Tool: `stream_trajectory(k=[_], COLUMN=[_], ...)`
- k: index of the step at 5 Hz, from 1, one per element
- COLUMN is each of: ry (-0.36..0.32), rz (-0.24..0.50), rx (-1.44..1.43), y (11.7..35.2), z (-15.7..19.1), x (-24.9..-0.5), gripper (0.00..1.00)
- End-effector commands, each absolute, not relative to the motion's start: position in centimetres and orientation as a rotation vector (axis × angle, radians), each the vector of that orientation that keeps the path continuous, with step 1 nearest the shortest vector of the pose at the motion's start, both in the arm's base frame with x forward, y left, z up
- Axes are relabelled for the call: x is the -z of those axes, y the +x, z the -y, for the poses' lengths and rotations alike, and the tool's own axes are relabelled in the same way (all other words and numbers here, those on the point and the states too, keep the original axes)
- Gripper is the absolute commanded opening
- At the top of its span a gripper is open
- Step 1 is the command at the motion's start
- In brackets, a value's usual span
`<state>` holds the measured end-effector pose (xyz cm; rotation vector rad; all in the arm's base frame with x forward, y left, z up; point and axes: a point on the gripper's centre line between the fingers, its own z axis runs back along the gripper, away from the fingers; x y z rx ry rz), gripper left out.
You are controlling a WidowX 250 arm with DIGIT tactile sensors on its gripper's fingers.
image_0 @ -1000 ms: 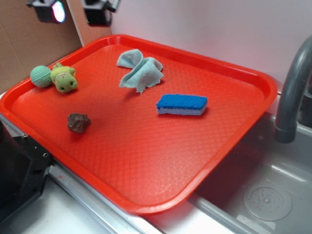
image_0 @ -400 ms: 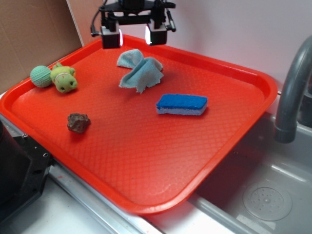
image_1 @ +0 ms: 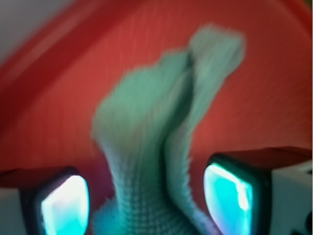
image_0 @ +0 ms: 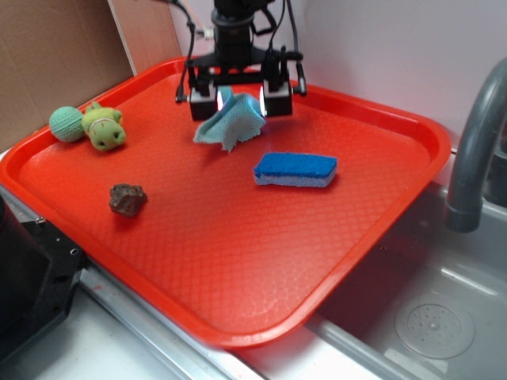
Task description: Grab the blue cloth.
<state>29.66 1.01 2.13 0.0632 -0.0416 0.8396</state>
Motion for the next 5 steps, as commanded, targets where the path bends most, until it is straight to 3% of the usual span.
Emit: stream_trajectory(k=[1, 2, 3, 4, 5], ry=[0.106, 0.196, 0.214, 0.151, -0.092], rz=[0.052, 0.114, 0.193, 0.296, 0.271], rx=[-0.739, -0.62, -0.428, -0.282, -0.284], y=[30.7, 30.1, 27.3, 24.0, 22.2], z=[-1.2, -1.8, -1.6, -1.1, -0.7], x=[-3.7, -7.9, -12.9, -15.9, -16.5], gripper=[0.0, 0.0, 0.0, 0.0, 0.0])
